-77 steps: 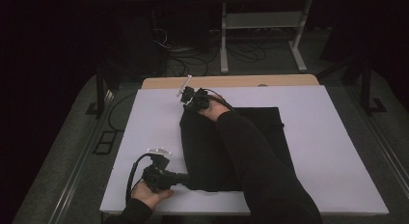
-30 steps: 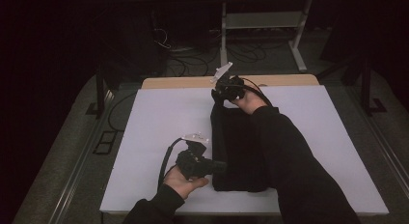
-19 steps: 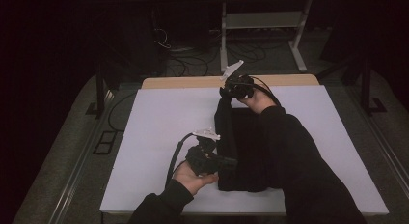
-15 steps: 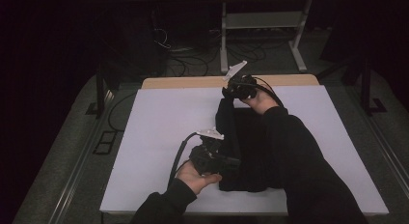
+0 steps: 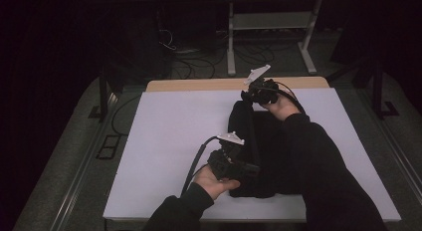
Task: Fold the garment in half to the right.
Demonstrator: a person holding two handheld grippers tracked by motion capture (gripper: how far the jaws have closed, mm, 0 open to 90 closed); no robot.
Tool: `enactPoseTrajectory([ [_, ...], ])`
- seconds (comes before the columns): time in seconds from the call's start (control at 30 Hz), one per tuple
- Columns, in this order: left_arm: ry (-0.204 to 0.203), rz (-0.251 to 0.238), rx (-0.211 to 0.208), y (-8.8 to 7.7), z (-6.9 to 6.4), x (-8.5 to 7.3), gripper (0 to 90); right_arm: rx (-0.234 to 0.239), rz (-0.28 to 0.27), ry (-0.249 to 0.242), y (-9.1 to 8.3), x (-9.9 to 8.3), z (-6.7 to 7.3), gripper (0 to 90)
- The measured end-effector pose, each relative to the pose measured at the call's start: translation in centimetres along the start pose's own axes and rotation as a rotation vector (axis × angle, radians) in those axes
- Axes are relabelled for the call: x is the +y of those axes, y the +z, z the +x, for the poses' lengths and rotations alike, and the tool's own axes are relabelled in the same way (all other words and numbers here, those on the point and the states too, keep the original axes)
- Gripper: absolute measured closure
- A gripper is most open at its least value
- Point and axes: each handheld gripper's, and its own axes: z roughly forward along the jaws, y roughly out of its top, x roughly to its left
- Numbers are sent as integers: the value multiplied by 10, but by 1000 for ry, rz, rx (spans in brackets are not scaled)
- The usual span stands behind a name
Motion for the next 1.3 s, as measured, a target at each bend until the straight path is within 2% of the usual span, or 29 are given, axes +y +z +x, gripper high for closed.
enactPoseTrajectory([
  [0.4, 1, 13, -29, 27, 0, 5, 849, -25, 17, 3, -9, -20, -9, 871],
  [0.77, -12, 10, -79, 58, -1, 14, 849, -62, 34, 6, -17, -39, -18, 871],
  [1.0, -10, 34, -105, 76, -2, 17, 849, -70, 39, 16, -20, -53, -23, 871],
  [1.3, -19, 59, -112, 93, -2, 17, 849, -82, 47, 38, -22, -71, -27, 869],
])
